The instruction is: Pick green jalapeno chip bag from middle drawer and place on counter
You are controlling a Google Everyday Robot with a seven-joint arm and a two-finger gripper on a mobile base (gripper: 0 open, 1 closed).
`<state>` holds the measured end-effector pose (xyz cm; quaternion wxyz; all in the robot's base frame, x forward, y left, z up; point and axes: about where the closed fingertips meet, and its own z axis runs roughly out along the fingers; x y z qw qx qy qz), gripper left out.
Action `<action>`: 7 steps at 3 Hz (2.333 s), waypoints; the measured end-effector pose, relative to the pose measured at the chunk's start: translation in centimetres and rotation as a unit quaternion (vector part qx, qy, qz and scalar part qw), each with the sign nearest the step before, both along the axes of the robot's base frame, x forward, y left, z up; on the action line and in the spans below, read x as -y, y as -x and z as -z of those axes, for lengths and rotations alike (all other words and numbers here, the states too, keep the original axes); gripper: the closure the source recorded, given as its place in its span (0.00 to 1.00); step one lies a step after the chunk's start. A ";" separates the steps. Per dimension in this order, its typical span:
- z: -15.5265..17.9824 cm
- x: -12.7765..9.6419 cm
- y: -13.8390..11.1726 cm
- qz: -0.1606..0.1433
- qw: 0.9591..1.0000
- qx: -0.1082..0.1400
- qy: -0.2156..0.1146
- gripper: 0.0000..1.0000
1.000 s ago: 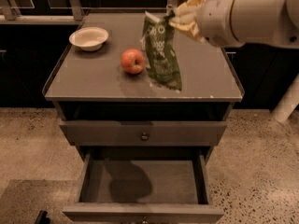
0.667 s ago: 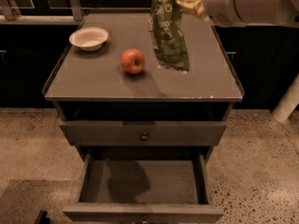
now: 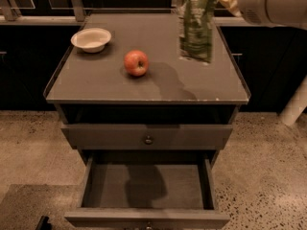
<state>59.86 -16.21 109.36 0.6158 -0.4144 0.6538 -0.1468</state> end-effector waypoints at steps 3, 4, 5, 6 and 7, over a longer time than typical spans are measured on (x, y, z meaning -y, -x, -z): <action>4.0 4.3 -0.8 0.024 0.998 -0.002 -0.061 0.81; 4.0 4.3 -0.8 0.024 0.998 -0.002 -0.061 0.59; 4.0 4.3 -0.8 0.024 0.998 -0.001 -0.061 0.27; 4.0 4.3 -0.8 0.024 0.998 -0.001 -0.061 0.03; 4.0 4.3 -0.8 0.024 0.998 -0.001 -0.061 0.00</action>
Offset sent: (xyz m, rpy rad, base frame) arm 0.0094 -0.0312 -0.0295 0.0873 0.0004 -0.0390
